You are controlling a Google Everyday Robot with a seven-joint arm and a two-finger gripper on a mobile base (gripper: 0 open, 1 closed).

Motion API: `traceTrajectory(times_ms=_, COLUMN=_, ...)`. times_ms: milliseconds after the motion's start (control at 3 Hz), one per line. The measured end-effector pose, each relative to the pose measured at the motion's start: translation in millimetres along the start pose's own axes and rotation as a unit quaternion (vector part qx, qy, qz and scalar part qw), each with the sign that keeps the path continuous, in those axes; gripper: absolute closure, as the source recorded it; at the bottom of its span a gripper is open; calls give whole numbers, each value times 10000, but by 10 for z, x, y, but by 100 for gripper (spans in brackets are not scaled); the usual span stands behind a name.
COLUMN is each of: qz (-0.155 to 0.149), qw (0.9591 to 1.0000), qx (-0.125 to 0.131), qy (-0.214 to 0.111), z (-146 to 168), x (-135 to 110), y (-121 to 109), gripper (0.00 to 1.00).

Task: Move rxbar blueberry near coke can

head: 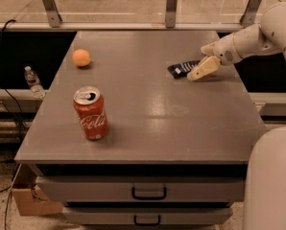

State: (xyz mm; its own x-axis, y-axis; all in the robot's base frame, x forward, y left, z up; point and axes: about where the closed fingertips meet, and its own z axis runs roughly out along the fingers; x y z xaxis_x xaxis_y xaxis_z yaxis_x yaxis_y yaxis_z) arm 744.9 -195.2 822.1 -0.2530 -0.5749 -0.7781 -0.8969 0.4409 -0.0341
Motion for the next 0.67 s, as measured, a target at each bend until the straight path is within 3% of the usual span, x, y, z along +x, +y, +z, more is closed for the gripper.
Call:
traceTrajectory(times_ms=333, qz=-90, qw=9999, qx=-122, qy=43, z=72, x=-10, y=81, gripper=28)
traceTrajectory(times_ms=667, qz=-92, qw=9999, qx=-123, qy=43, z=44, x=-47, y=80, gripper=52)
